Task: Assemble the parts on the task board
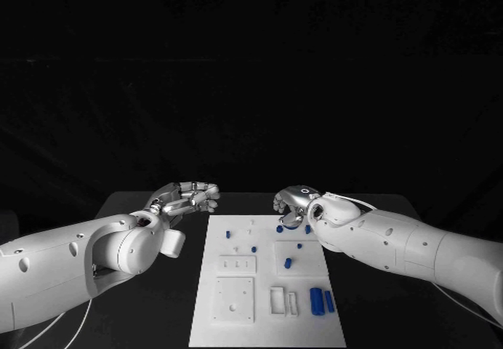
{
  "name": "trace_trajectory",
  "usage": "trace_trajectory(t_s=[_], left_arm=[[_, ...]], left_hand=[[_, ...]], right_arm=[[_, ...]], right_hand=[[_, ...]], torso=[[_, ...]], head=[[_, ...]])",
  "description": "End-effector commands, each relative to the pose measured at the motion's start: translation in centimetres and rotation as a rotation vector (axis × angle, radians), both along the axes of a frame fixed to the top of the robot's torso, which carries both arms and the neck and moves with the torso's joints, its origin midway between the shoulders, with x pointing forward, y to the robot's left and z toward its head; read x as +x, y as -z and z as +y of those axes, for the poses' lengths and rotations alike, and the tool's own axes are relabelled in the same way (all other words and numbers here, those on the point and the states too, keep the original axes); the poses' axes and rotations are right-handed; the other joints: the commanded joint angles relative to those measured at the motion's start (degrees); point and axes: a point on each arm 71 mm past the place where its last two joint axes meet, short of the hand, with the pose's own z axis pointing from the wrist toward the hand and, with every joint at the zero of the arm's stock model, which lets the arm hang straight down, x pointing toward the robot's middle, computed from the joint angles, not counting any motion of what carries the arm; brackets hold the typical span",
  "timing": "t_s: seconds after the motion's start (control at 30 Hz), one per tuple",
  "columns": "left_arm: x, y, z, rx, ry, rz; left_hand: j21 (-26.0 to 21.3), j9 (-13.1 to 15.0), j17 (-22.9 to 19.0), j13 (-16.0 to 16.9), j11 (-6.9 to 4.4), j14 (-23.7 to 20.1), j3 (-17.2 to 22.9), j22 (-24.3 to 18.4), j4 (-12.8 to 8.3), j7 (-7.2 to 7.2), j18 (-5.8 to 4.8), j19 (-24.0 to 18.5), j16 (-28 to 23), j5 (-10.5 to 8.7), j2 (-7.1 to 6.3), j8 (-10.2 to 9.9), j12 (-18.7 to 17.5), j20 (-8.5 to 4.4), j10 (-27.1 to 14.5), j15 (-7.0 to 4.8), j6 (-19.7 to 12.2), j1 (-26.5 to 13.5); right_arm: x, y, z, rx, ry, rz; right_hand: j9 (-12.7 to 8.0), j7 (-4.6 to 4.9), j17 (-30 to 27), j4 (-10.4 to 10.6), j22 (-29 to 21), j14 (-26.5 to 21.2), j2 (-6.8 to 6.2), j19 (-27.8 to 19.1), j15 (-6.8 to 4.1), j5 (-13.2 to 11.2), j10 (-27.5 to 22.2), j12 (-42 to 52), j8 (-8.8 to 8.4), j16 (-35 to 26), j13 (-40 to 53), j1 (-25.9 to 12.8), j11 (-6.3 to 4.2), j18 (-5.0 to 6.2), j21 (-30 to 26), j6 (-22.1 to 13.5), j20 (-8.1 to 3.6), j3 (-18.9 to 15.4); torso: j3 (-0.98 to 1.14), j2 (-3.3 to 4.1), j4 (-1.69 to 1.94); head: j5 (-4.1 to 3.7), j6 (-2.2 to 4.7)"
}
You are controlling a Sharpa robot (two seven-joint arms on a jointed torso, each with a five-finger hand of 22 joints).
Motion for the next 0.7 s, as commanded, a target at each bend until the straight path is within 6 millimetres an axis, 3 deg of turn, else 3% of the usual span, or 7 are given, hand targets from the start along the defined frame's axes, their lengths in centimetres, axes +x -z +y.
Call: trace_trajectory(t_s=[0.03, 0.4, 0.7], left_arm=[[-0.20, -0.18, -0.35, -0.008, 0.029, -0.005], [-0.44, -0.41, -0.63, -0.014, 0.042, -0.003], [-0.50, -0.50, -0.69, -0.015, 0.046, 0.001]], left_hand=[[0.2, -0.1, -0.1, 0.0, -0.09, 0.2, -0.4, 1.1, -0.1, 0.07, 0.70, -0.1, 0.3, -0.24, -0.03, -0.4, -0.4, -0.29, 0.5, -0.13, 0.4, -0.8], [0.2, -0.1, -0.1, -0.1, -0.09, 0.2, -0.5, 1.1, -0.1, 0.07, 0.69, -0.1, 0.4, -0.35, 0.01, -0.5, -0.5, -0.31, 0.6, -0.13, 0.5, -1.0], [0.3, -0.1, -0.1, -0.1, -0.09, 0.2, -0.6, 1.1, 0.0, 0.06, 0.68, -0.1, 0.4, -0.45, 0.02, -0.5, -0.6, -0.31, 0.6, -0.14, 0.6, -1.3]], right_arm=[[0.03, 0.27, -0.09, -0.081, -0.001, -0.027], [0.03, 0.79, -0.05, -0.111, 0.007, -0.039], [0.41, 0.85, -0.75, -0.134, 0.029, -0.048]], right_hand=[[0.1, -0.60, -0.2, 0.1, 1.3, -0.1, -0.85, 2.5, 0.34, -0.9, 0.2, -0.2, -0.14, 0.5, -0.1, -0.1, 0.05, 1.80, 0.4, 0.4, -3.03, 0.5], [0.1, -0.89, -0.8, 0.5, 1.3, -0.2, -1.34, 2.3, 0.35, -1.9, 0.4, -0.4, -0.13, 1.0, -0.1, 0.0, 0.06, 1.80, 0.8, 0.9, -2.91, 1.3], [0.1, -0.89, -1.2, 0.7, 1.3, -0.2, -1.47, 2.3, 0.35, -2.5, 0.6, -0.4, -0.19, 1.4, -0.1, 0.0, 0.04, 1.80, 1.0, 1.1, -2.83, 1.7]], torso=[[-0.30, 1.30, 0.75], [-0.43, 3.29, 1.34], [-0.43, 4.70, 1.72]], head=[[-0.64, 0.26], [-1.26, 1.27], [-1.77, 1.57]])
